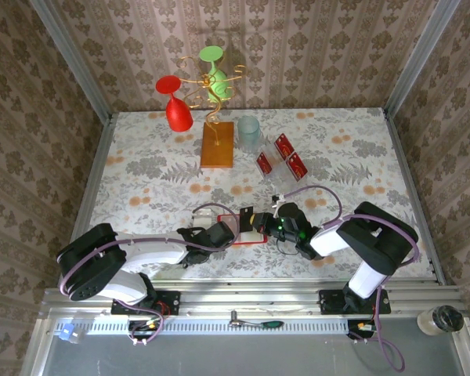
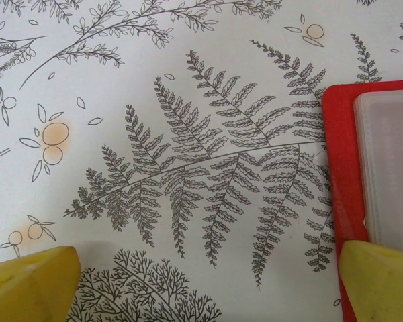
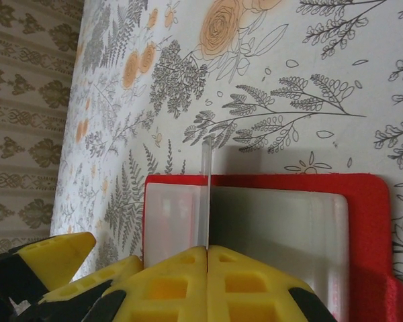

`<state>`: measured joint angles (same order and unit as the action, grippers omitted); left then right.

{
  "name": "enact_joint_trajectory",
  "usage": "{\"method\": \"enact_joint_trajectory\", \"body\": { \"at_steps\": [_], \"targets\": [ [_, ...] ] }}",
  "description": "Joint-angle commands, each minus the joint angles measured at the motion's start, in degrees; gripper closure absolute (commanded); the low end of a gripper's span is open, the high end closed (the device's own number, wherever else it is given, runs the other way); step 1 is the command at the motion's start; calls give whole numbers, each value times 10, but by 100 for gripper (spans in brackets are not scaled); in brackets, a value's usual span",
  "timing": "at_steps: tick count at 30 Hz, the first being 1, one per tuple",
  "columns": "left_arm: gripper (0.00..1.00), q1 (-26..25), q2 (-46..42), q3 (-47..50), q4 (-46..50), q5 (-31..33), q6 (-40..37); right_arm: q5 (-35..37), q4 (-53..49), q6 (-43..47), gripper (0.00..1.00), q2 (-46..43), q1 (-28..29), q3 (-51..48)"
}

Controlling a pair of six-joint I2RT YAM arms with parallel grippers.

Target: Put the credit cards into the card holder

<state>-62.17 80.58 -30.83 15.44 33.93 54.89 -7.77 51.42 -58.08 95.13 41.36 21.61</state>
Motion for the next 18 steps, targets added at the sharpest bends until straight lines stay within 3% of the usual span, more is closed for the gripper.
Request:
{"method": "enact_joint_trajectory", "body": {
  "at_steps": [1,18],
  "targets": [
    [0,-4,7,-5,20,8,3,-6,35,-12,100,14,7,-9],
    [0,-4,5,-4,22,8,2,-21,105,-50,100,36,7,-20]
  ]
}}
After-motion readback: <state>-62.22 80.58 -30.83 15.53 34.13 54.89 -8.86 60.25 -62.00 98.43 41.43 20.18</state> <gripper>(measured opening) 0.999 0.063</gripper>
